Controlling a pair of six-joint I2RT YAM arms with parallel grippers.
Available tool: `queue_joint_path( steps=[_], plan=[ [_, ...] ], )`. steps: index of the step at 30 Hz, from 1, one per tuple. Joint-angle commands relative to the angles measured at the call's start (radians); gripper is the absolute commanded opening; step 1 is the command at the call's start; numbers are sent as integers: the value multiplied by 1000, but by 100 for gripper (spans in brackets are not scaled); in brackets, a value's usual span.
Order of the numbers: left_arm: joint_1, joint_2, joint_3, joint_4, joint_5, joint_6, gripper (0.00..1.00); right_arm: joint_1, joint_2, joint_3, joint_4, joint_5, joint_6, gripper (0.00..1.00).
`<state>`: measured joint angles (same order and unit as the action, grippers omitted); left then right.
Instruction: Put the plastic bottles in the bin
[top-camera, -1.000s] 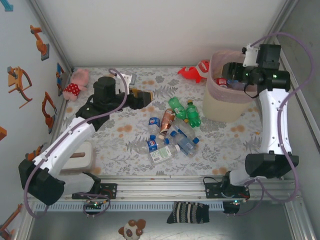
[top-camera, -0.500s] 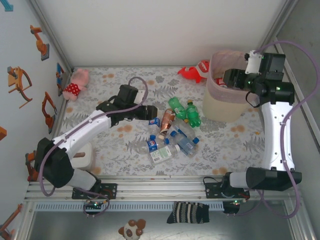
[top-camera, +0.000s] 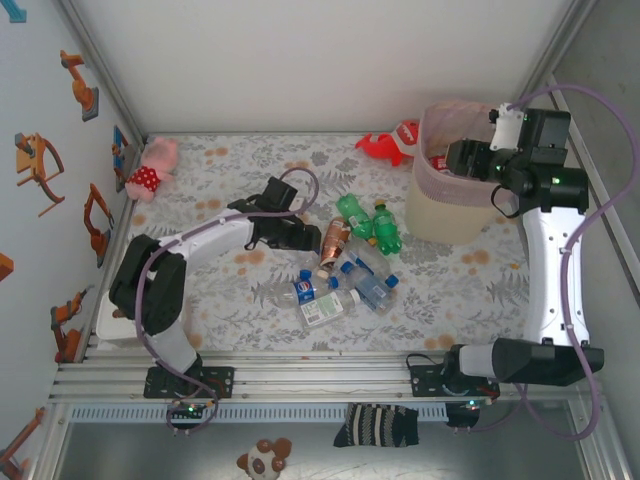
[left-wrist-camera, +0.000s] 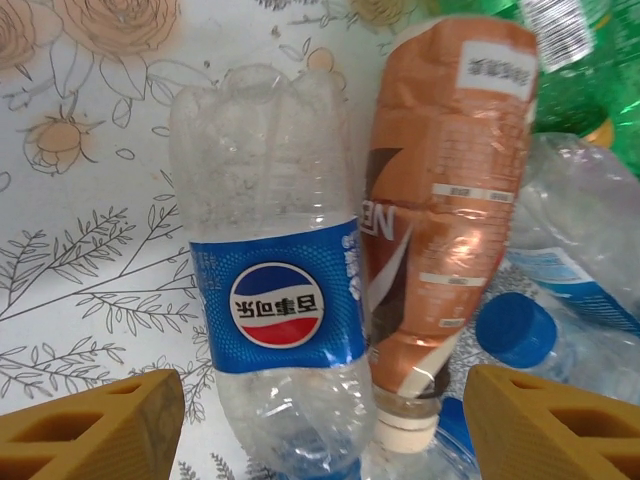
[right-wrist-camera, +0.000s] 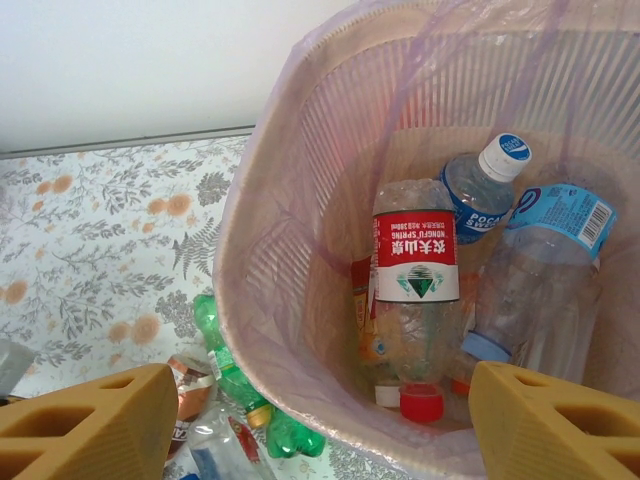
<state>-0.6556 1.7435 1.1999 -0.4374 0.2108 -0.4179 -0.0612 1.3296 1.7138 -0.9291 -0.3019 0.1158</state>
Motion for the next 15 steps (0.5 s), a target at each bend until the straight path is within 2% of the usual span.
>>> queue_joint_path(
  steps=[1, 15],
  plan=[
    [3, 33, 29, 13, 33, -8, 73, 7, -18, -12, 13, -16, 8, 76],
    [21, 121, 20, 68, 127, -17, 69, 7, -14, -10, 16, -19, 12, 75]
  ],
)
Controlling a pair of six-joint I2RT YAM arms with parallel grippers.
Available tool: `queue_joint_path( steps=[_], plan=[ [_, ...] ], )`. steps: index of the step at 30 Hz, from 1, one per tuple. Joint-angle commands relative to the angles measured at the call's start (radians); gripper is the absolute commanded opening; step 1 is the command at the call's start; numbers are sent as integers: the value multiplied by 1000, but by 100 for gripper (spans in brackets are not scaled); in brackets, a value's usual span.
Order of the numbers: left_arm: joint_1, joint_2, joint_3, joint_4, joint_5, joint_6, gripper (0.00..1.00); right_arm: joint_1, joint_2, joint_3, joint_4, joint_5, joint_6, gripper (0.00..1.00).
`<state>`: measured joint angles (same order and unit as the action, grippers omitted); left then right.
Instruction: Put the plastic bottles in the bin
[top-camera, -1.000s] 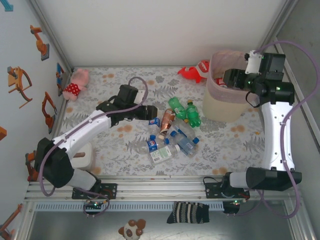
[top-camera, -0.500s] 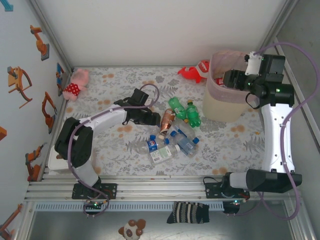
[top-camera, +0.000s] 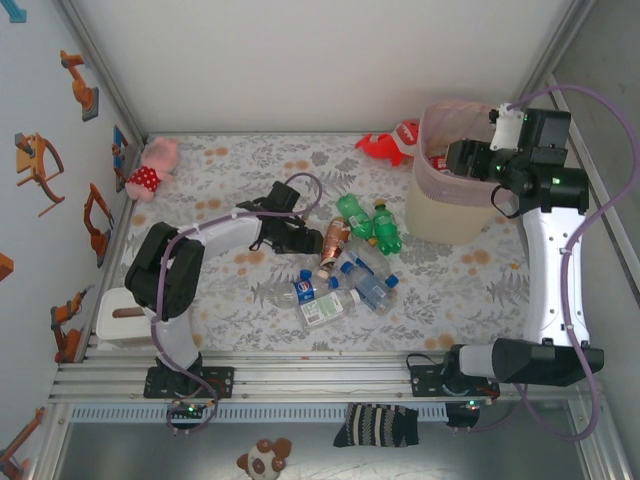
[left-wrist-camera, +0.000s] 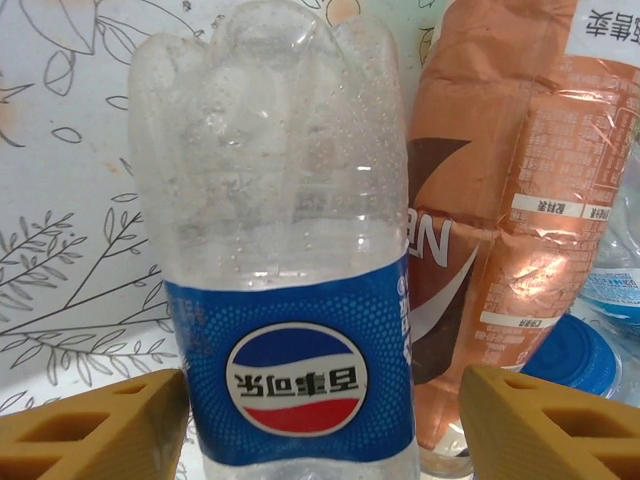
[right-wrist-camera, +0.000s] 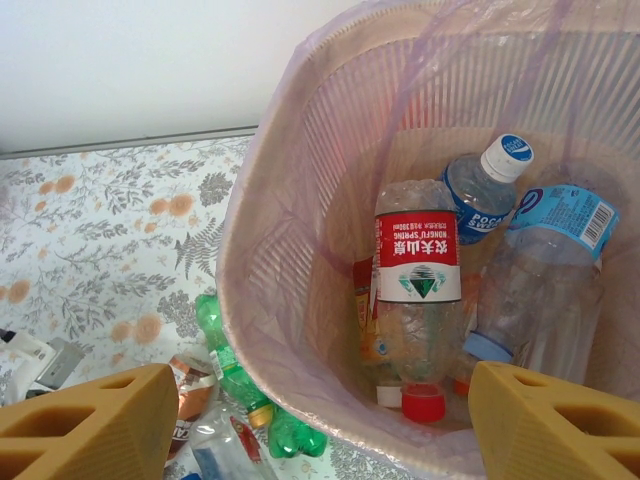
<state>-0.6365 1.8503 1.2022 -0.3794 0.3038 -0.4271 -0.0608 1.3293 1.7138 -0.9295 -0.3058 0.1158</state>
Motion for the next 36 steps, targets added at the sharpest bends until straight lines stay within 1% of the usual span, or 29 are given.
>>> queue_joint_path(
  steps=[1, 9, 12, 17, 20, 25, 30, 33, 36],
  plan=[
    [3, 21, 17, 10, 33, -8, 69, 6, -13, -9, 15, -16, 13, 75],
    [8, 51, 27, -17, 31, -6, 64, 6, -15, -9, 16, -19, 12, 75],
    [9, 56, 30, -28, 24, -6, 61, 6, -13, -8, 16, -21, 13, 75],
    [9, 38, 31, -45, -1, 2, 55, 6, -15, -6, 18, -24, 15, 75],
    [11, 16, 31, -54, -16, 7, 53, 7, -19, -5, 20, -24, 16, 75],
    [22, -47, 28, -72, -44, 17, 51, 12, -34, -12, 34, -39, 38, 74],
    [37, -146, 30, -76, -56, 35, 52, 32, -57, -25, 73, -69, 65, 73],
    [39, -219, 25, -48, -28, 61, 51, 47, -75, -44, 112, -102, 90, 73],
    [38, -293, 22, 1, 24, 88, 51, 61, -97, -75, 174, -154, 118, 73]
  ],
)
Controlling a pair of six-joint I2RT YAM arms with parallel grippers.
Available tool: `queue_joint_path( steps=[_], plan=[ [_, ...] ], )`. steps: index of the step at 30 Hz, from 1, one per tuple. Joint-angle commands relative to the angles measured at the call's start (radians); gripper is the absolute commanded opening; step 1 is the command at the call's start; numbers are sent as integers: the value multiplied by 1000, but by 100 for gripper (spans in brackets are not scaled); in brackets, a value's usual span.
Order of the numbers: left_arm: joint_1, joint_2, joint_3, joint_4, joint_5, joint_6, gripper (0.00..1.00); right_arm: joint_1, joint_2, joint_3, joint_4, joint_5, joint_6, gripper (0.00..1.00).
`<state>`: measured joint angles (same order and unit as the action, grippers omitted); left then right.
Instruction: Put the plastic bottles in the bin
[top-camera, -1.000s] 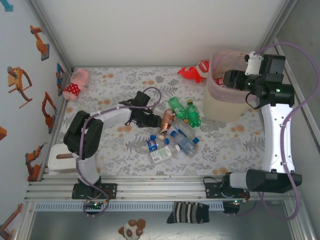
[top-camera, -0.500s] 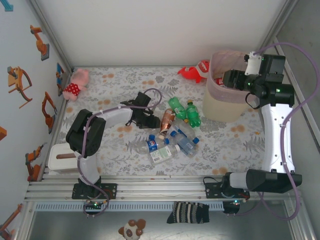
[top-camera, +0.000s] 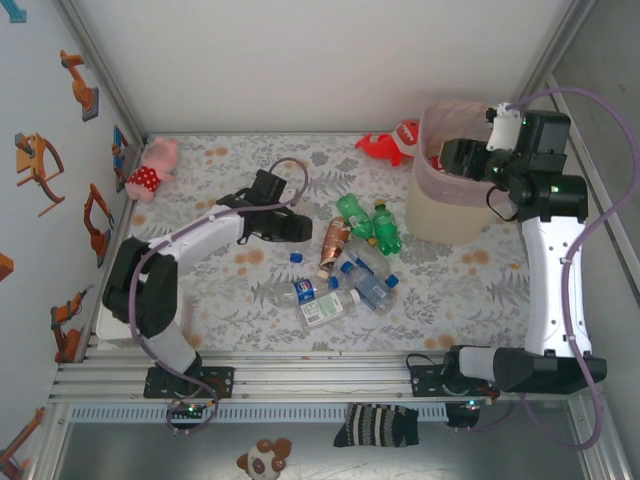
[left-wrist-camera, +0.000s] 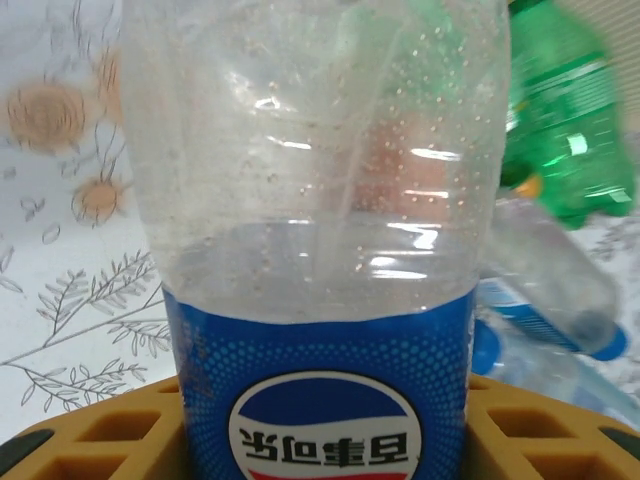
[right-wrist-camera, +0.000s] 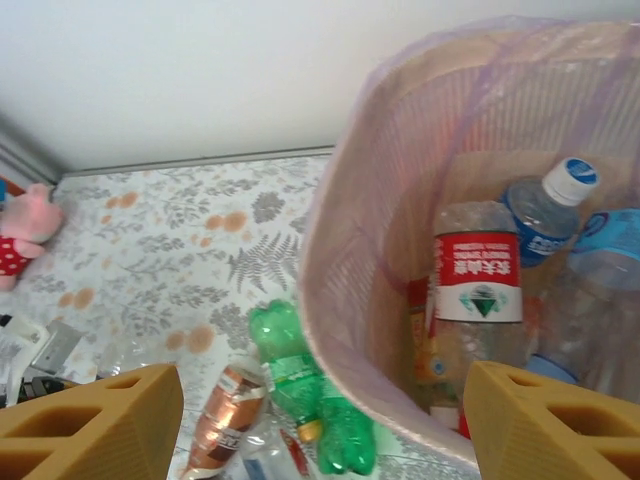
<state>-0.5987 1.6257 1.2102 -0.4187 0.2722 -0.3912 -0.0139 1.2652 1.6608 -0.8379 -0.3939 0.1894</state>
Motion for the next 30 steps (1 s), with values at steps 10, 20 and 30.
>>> queue_joint_path(
  steps=[10, 20, 30],
  plan=[
    [1, -294, -12, 297, 296, 101, 50, 115, -134, -175, 439, -321, 127, 73],
    [-2, -429, -59, 564, 539, 73, 50, 340, -134, -213, 633, -415, 127, 74],
    [-36, -434, -61, 674, 693, 33, 50, 518, -36, -132, 689, -410, 127, 80]
  ],
)
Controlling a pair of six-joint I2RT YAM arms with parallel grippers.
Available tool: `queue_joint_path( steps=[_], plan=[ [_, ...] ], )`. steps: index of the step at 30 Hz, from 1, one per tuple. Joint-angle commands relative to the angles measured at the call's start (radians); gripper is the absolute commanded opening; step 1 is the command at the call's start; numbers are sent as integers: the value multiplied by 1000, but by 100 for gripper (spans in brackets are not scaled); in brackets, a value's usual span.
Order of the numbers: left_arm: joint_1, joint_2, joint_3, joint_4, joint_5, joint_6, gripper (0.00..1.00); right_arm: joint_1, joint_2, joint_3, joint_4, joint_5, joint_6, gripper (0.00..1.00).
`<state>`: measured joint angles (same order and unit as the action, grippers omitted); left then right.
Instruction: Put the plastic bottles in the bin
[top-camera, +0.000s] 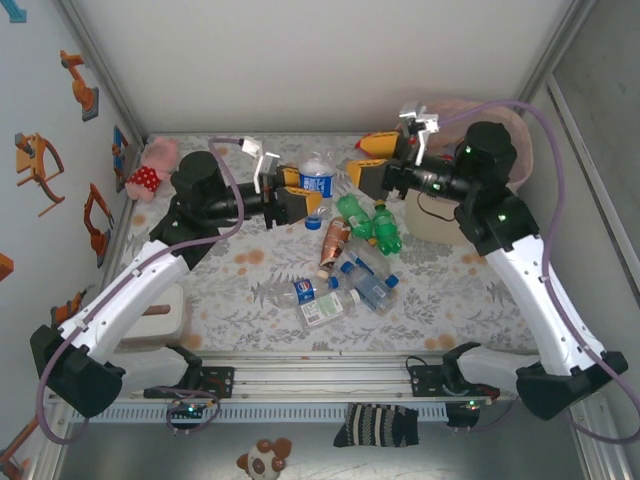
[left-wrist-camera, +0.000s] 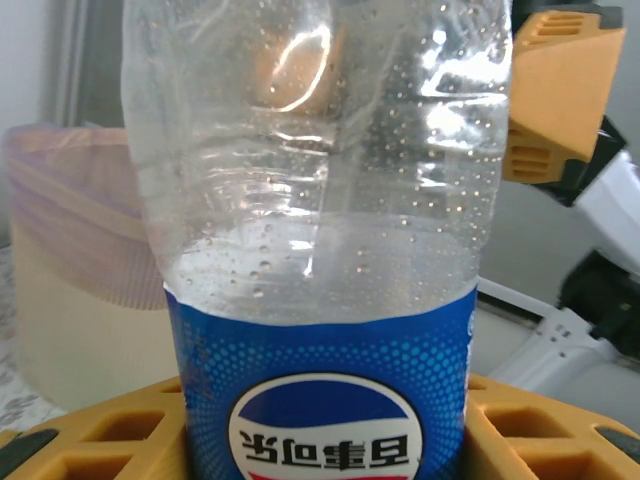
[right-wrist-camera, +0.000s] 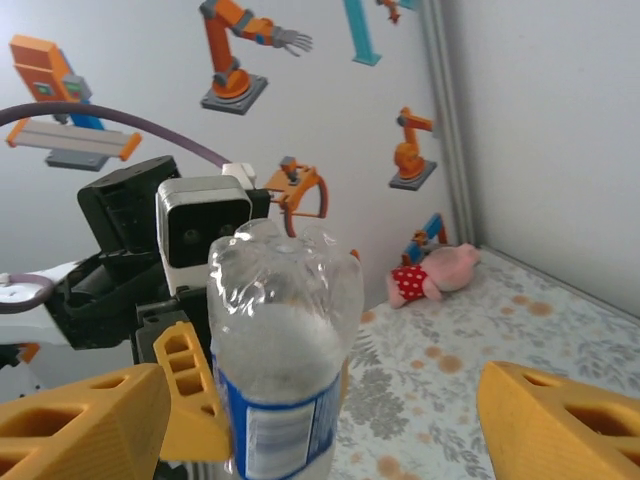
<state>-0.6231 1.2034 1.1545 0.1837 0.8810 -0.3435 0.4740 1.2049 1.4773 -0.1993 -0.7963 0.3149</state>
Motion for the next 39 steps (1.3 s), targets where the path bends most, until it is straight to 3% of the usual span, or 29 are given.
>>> queue_joint_path(
  steps=[1, 17, 30, 34, 39],
  plan=[
    [-14, -9, -3, 75, 93, -15, 50, 42, 35, 61, 51, -5, 2, 81],
    [-23, 14, 9, 71, 113, -12, 51, 138, 141, 144, 36, -26, 28, 78],
    [-21, 2, 8, 39, 82, 11, 53, 160, 165, 176, -4, -5, 33, 63],
    [-21, -8, 3, 17, 46, 27, 59, 161, 157, 184, -25, 29, 12, 57],
    [-14, -25, -9, -23, -14, 55, 71, 155, 140, 196, -74, 93, -35, 57]
  ],
)
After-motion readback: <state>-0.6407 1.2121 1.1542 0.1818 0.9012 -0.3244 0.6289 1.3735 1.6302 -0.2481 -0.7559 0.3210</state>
